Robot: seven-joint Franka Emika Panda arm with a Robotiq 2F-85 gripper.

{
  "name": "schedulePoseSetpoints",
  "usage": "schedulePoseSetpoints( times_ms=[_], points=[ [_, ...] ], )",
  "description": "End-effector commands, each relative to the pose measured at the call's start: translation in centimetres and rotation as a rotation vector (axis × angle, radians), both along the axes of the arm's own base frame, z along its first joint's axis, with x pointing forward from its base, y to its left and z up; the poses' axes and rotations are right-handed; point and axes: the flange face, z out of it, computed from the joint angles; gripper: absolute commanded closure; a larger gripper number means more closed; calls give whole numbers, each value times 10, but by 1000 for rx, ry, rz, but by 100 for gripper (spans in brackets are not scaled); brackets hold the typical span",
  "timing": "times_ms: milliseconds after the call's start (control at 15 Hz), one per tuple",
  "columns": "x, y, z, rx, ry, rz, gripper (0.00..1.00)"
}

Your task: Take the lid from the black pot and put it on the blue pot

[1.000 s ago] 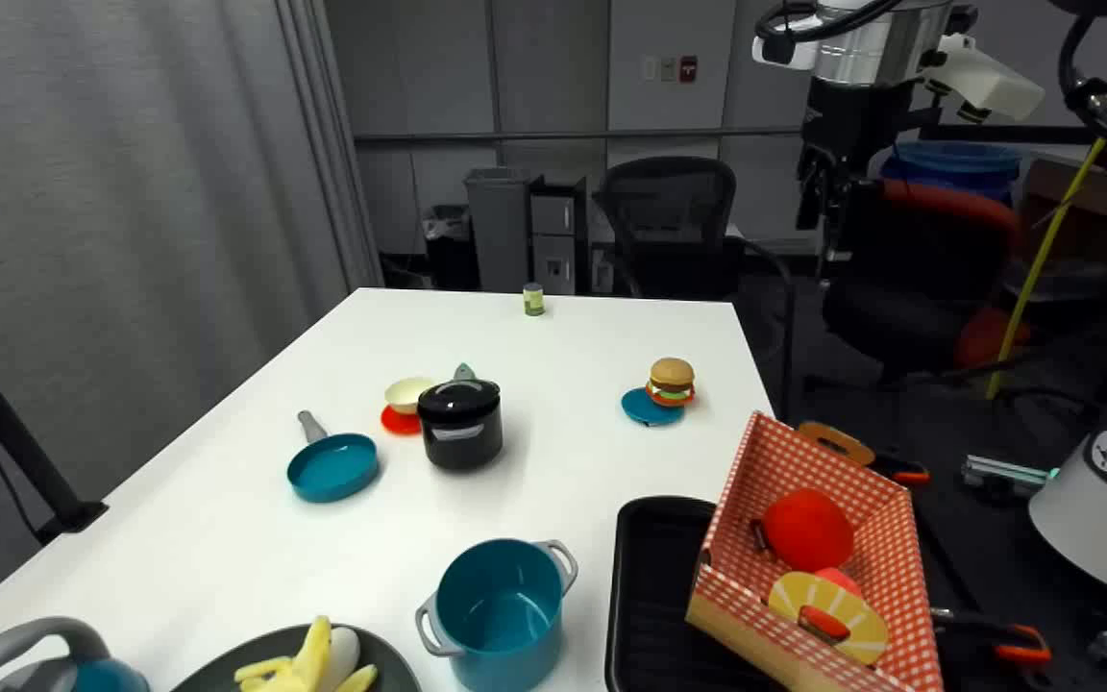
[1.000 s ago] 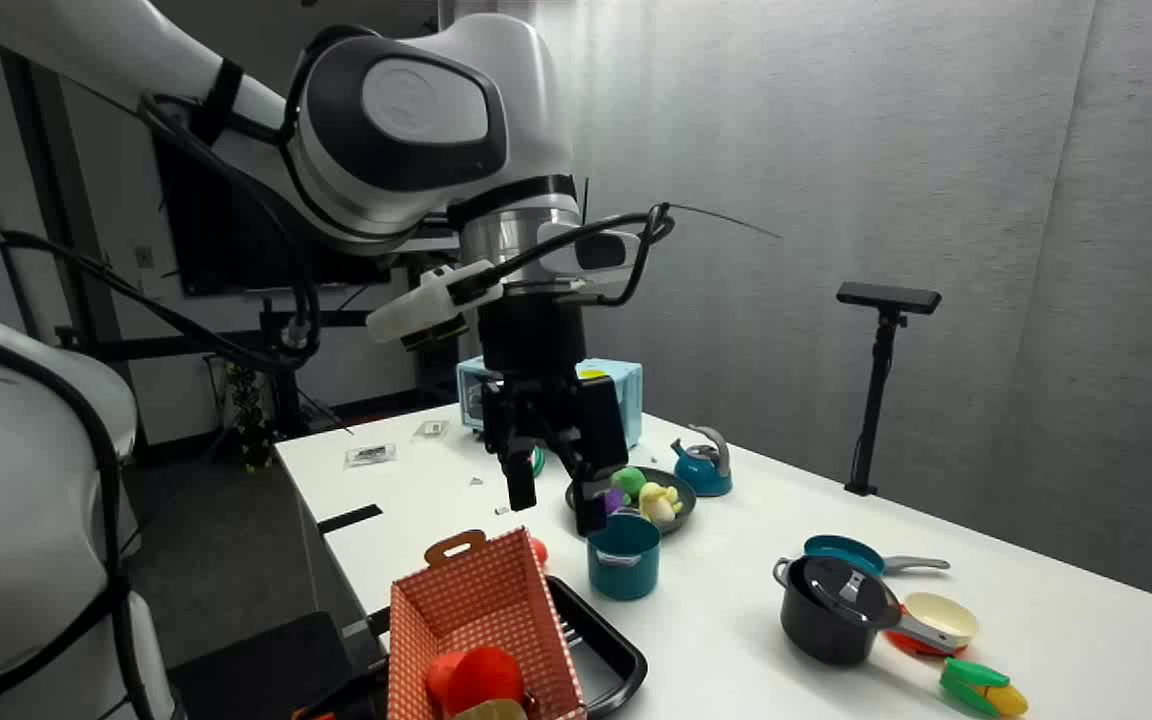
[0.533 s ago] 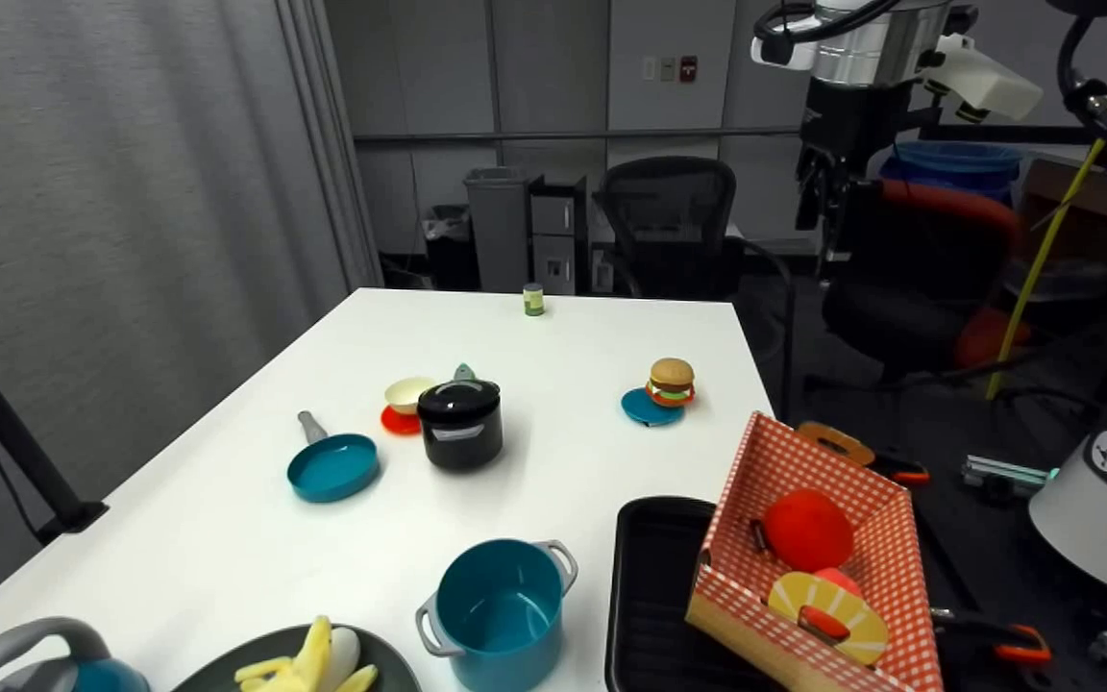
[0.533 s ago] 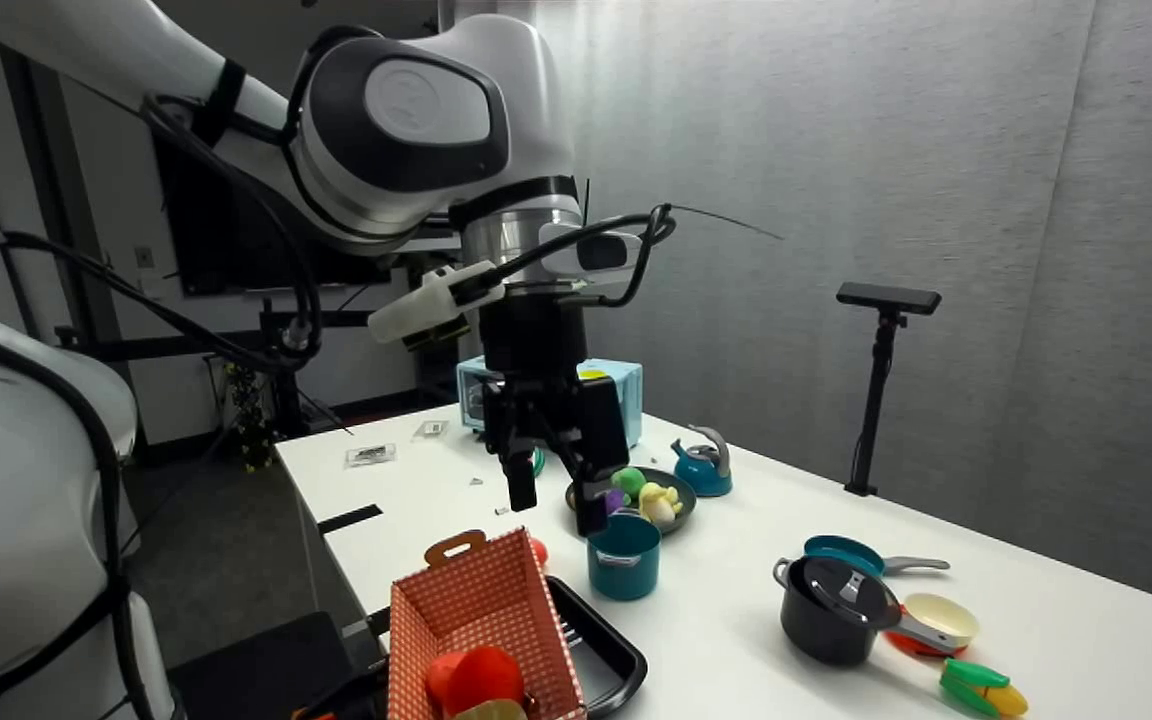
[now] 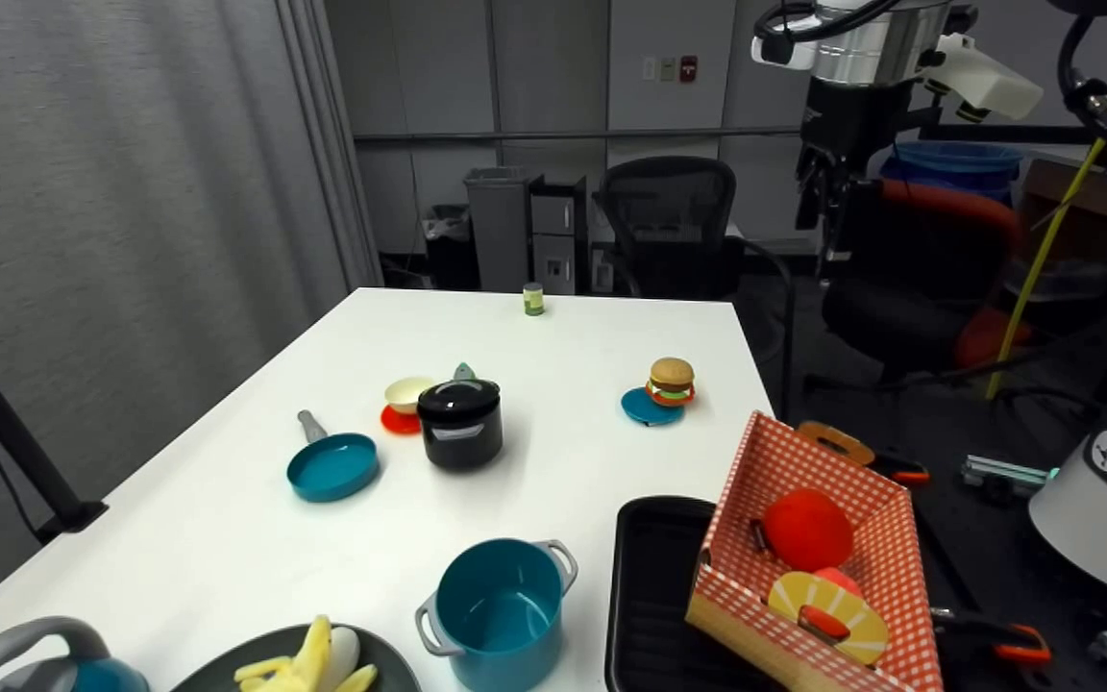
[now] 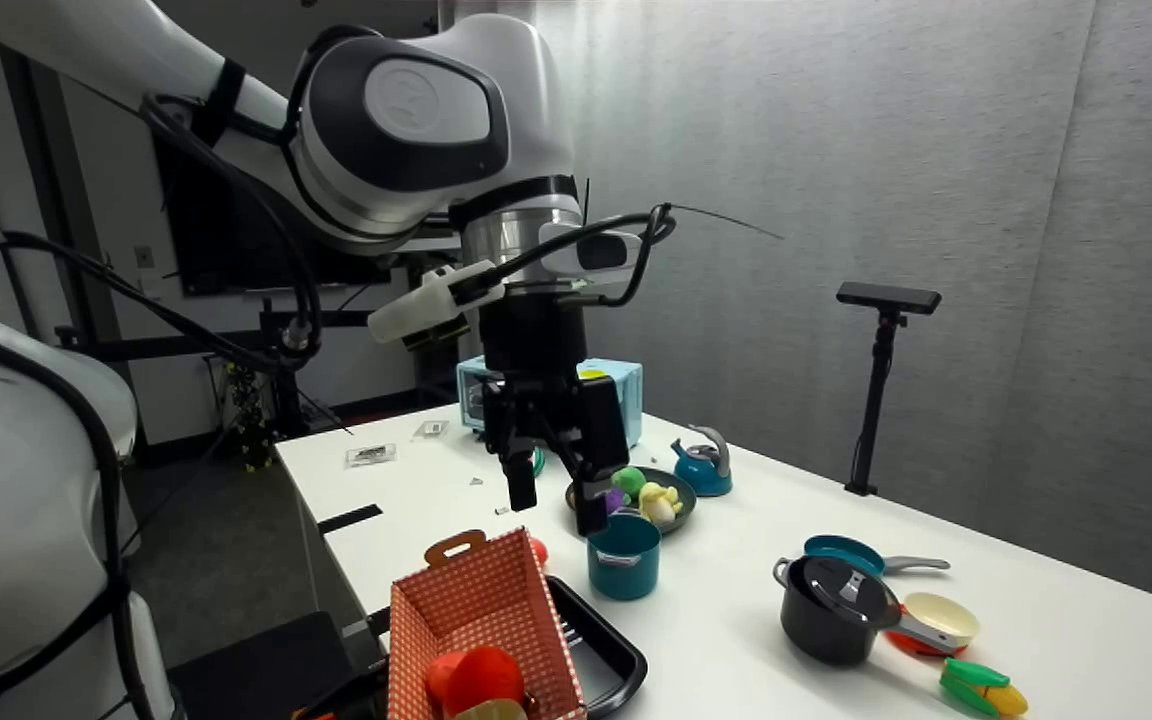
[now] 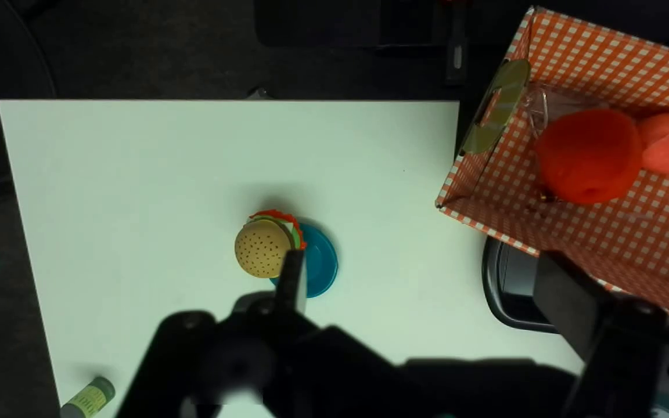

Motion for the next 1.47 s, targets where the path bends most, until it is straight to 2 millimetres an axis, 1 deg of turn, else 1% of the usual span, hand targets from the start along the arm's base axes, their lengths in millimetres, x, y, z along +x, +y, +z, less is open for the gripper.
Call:
schedulePoseSetpoints(
  times_ms=[0,733,867,1067,1400],
  points=[
    [0,0,1,0,1,0,0],
    [2,-1,0,-3,4,-9,0],
    [8,-3,-2,-6,4,-11,0],
    [21,-1,-9,-21,26,3,0],
    [55,8,-23,-17,38,42,0]
  ],
)
